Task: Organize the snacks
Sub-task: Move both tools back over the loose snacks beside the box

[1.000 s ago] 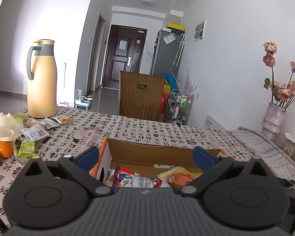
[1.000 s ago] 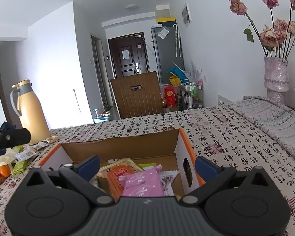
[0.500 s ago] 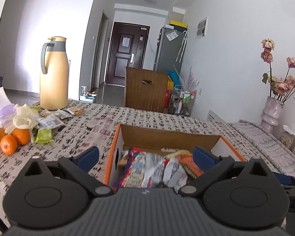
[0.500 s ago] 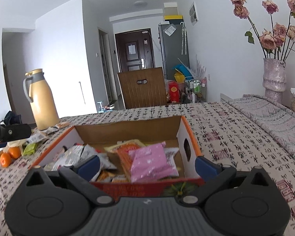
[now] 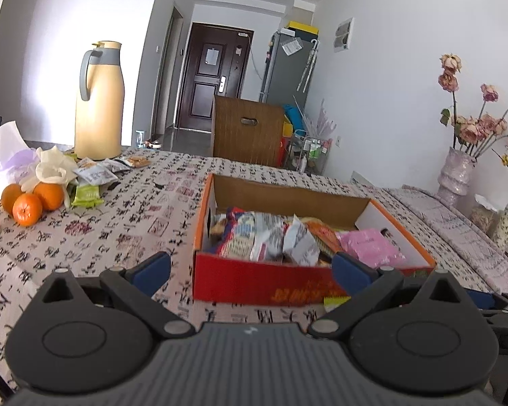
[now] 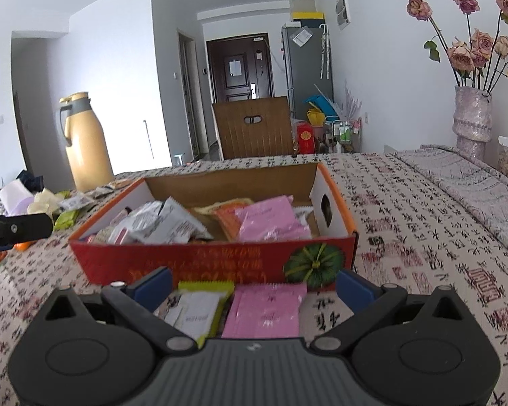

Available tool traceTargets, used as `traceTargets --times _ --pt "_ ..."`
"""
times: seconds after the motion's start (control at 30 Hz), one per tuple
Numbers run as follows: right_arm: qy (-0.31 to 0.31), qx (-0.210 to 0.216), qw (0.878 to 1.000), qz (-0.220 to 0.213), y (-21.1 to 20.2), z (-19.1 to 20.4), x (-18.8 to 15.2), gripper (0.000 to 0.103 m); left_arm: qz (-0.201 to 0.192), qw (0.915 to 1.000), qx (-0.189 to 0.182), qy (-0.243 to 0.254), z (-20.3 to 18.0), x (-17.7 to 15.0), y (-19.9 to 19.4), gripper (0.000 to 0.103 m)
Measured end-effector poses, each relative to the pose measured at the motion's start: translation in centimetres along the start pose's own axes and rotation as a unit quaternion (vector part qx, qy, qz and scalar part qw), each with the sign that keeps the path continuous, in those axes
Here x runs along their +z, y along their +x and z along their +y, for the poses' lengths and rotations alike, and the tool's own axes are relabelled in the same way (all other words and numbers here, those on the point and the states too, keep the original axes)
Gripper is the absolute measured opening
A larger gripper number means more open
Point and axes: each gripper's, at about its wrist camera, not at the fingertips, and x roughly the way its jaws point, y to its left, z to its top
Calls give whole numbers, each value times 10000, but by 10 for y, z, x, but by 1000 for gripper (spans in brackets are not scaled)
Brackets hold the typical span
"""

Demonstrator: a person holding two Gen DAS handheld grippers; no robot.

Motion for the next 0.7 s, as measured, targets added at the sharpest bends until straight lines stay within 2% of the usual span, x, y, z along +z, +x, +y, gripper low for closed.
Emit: traceTargets --times 0.3,0.4,0.7 --pt "-307 -55 9988 367 3 14 -28 103 291 9996 41 -6 11 -26 -6 103" --pt "-493 -211 9975 455 8 21 -34 103 308 9995 49 -18 15 -28 -8 103" --pt "-818 -274 9941 651 23 42 -38 103 284 9995 75 -136 24 -27 -10 103"
